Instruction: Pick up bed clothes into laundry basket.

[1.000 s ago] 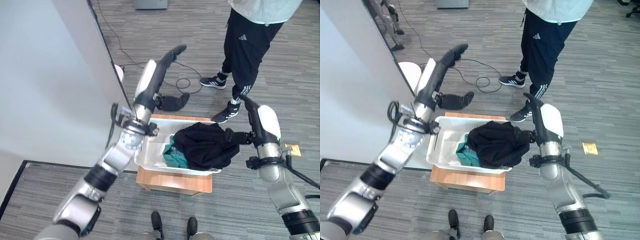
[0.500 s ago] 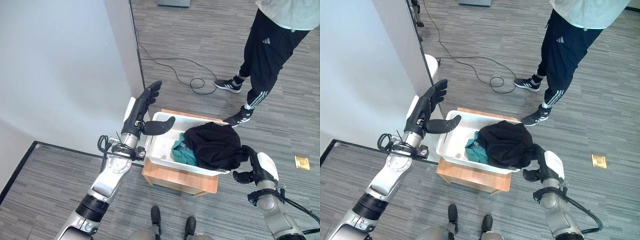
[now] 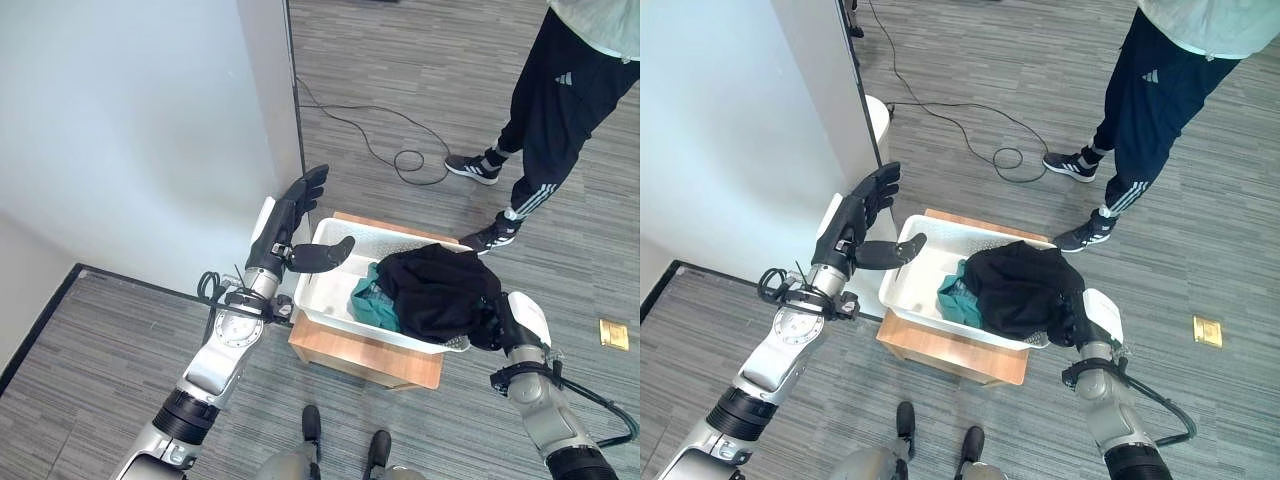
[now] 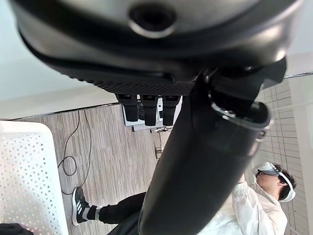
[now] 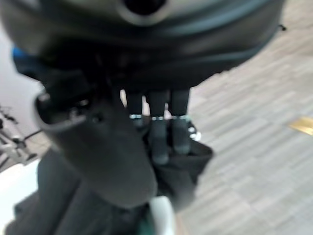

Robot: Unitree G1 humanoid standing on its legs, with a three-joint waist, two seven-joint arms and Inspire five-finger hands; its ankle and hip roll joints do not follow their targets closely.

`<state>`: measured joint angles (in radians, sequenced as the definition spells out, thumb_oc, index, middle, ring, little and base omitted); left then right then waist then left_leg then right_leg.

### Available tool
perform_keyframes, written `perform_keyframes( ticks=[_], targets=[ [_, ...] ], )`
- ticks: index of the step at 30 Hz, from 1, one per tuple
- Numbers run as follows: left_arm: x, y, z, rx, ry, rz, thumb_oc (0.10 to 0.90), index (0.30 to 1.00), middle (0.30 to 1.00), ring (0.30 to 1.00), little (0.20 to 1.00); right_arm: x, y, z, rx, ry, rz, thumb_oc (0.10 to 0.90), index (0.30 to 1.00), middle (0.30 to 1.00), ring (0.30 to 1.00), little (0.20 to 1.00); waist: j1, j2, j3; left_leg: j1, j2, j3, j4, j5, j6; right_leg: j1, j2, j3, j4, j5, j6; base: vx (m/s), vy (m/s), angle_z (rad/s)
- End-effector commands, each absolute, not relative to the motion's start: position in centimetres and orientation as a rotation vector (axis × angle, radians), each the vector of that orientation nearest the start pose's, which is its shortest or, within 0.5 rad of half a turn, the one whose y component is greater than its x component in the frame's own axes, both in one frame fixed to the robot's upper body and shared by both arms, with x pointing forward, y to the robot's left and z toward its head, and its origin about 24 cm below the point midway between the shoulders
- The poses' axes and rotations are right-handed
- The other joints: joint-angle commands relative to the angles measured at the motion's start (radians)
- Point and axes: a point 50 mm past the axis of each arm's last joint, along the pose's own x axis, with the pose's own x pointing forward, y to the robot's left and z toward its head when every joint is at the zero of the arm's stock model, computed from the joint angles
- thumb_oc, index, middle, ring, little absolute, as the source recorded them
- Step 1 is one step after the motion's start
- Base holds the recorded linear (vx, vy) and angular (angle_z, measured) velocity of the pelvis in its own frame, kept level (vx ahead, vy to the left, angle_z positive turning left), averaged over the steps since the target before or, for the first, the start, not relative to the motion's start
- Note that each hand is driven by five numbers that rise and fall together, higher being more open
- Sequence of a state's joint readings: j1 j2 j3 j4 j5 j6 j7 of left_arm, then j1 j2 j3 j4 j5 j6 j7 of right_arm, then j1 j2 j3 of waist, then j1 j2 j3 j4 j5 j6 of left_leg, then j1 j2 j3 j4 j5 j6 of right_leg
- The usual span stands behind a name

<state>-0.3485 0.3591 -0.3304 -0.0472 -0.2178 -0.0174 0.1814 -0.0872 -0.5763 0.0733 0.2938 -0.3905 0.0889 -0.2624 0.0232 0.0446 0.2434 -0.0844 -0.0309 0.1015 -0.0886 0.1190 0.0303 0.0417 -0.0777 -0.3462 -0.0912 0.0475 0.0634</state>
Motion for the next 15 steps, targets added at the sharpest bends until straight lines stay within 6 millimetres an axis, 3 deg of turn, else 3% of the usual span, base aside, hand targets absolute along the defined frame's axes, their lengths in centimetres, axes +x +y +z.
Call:
perform_keyframes(
  ticks=[1, 3, 5, 6, 7, 8, 9, 10, 15],
  targets=[
    [29.7, 10.9, 18.3, 0.055, -0.586, -0.24, 0.8, 0.9, 0.9, 0.9, 0.9, 28.6, -28.8, 12.5, -1.111, -0.182, -0.376, 0.4, 0.3, 0.3, 0.3, 0.3, 0.028, -0.019, -0.053, 0.026, 0.096, 0.046, 0.001, -0.098, -0.084, 0.056, -0.081, -0.017, 0.004, -0.086, 0.086, 0.0, 0.0, 0.0],
    [29.6, 11.0, 18.3, 0.057, -0.591, -0.237, 0.8, 0.9, 0.9, 0.9, 0.9, 28.8, -28.4, 15.2, -1.124, -0.298, -0.415, 0.4, 0.3, 0.3, 0.3, 0.3, 0.031, -0.022, -0.063, 0.031, 0.096, 0.048, 0.001, -0.101, -0.084, 0.061, -0.08, -0.017, 0.004, -0.087, 0.087, 0.0, 0.0, 0.0],
    [29.6, 11.1, 18.4, 0.06, -0.592, -0.237, 0.8, 0.9, 0.9, 0.9, 0.9, 28.8, -28.2, 16.1, -1.121, -0.336, -0.426, 0.4, 0.3, 0.3, 0.3, 0.3, 0.033, -0.022, -0.065, 0.033, 0.096, 0.049, 0.001, -0.102, -0.084, 0.062, -0.08, -0.017, 0.004, -0.088, 0.087, 0.0, 0.0, 0.0],
    [29.5, 11.2, 18.5, 0.069, -0.6, -0.239, 0.8, 0.9, 0.9, 0.9, 0.9, 28.9, -27.8, 18.5, -1.129, -0.439, -0.455, 0.4, 0.3, 0.3, 0.3, 0.3, 0.035, -0.024, -0.071, 0.037, 0.097, 0.049, 0.001, -0.104, -0.085, 0.064, -0.08, -0.016, 0.004, -0.088, 0.087, 0.0, 0.0, 0.0],
    [29.5, 11.2, 18.5, 0.069, -0.6, -0.239, 0.8, 0.9, 0.9, 0.9, 0.9, 28.9, -27.8, 18.5, -1.129, -0.439, -0.455, 0.4, 0.3, 0.3, 0.3, 0.3, 0.035, -0.024, -0.071, 0.037, 0.097, 0.049, 0.001, -0.104, -0.085, 0.064, -0.08, -0.016, 0.004, -0.088, 0.087, 0.0, 0.0, 0.0],
    [29.4, 11.3, 18.5, 0.079, -0.603, -0.241, 0.8, 0.9, 0.9, 0.9, 0.9, 28.9, -27.2, 20.6, -1.128, -0.531, -0.463, 0.4, 0.3, 0.3, 0.3, 0.3, 0.037, -0.026, -0.076, 0.04, 0.097, 0.049, 0.001, -0.105, -0.085, 0.065, -0.079, -0.015, 0.004, -0.088, 0.088, 0.0, 0.0, 0.0],
    [29.4, 11.3, 18.5, 0.079, -0.603, -0.241, 0.8, 0.9, 0.9, 0.9, 0.9, 29.0, -27.2, 20.6, -1.128, -0.531, -0.463, 0.4, 0.3, 0.3, 0.3, 0.3, 0.037, -0.026, -0.076, 0.04, 0.097, 0.049, 0.001, -0.105, -0.085, 0.065, -0.079, -0.015, 0.004, -0.088, 0.088, 0.0, 0.0, 0.0],
    [29.3, 11.3, 18.5, 0.081, -0.606, -0.247, 0.8, 0.9, 0.9, 0.9, 0.9, 28.9, -26.3, 22.5, -1.119, -0.62, -0.462, 0.4, 0.3, 0.3, 0.3, 0.3, 0.041, -0.029, -0.083, 0.042, 0.099, 0.051, 0.001, -0.106, -0.086, 0.067, -0.079, -0.017, 0.004, -0.088, 0.089, 0.0, 0.0, 0.0],
    [29.4, 11.0, 18.7, 0.061, -0.604, -0.252, 0.8, 0.9, 0.9, 0.9, 0.9, 29.5, -24.4, 24.9, -1.093, -0.724, -0.435, 0.4, 0.3, 0.3, 0.3, 0.3, 0.054, -0.044, -0.092, 0.044, 0.1, 0.051, 0.001, -0.11, -0.086, 0.067, -0.08, -0.018, 0.004, -0.084, 0.092, 0.0, 0.0, 0.0]
  ],
)
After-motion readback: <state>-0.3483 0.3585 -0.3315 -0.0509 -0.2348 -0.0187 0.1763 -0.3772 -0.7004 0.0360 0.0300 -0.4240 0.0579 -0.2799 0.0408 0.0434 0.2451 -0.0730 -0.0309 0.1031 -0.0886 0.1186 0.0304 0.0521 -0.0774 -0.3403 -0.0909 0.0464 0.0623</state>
